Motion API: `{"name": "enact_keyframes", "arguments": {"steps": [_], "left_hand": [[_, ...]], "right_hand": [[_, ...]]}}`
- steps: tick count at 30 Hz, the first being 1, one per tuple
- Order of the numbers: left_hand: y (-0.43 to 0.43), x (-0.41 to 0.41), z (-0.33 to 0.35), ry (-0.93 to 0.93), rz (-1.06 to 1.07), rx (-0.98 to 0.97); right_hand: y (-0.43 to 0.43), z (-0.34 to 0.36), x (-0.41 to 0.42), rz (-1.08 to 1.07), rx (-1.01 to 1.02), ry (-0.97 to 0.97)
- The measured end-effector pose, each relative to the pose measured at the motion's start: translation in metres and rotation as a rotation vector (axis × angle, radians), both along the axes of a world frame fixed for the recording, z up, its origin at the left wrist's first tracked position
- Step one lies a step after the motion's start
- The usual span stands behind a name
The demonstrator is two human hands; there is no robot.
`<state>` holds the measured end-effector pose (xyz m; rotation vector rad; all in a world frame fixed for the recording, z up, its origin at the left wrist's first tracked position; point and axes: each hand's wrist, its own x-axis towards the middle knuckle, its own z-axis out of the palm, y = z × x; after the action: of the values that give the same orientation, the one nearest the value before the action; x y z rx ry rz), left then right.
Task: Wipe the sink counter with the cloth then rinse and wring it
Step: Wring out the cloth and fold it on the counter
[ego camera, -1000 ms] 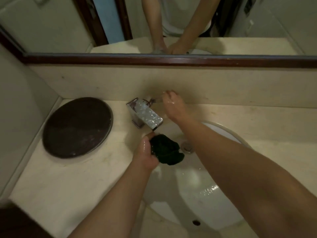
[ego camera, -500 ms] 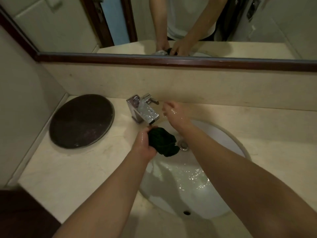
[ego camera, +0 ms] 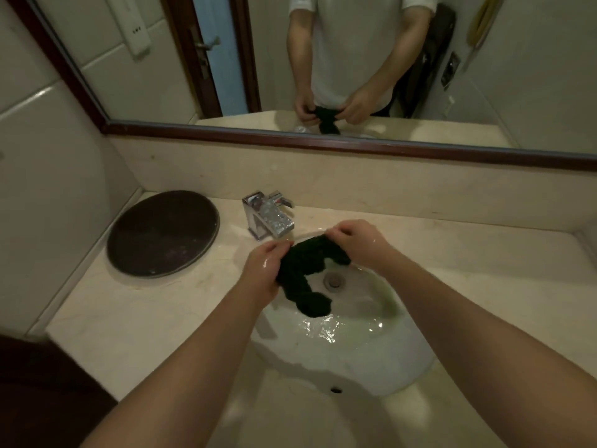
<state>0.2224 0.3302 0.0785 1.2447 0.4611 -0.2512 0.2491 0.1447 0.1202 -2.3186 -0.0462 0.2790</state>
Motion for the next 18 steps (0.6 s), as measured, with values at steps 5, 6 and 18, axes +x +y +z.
{"name": "enact_keyframes", "arguments": {"steps": [5, 6, 18], "left_hand": [[0.028, 0.0, 0.012, -0.097, -0.178, 0.451], [0.028, -0.001, 0.015, -0.152, -0.218, 0.536], [0.0, -0.001, 0.067, -0.59, -0.506, 0.526]], "right_hand": [[0.003, 0.062, -0.003, -0.001, -0.038, -0.039], [0.006, 0.072, -0.005, 0.016, -0.07, -0.049], [0.03, 0.156, -0.03, 0.055, -0.423, -0.327]]}}
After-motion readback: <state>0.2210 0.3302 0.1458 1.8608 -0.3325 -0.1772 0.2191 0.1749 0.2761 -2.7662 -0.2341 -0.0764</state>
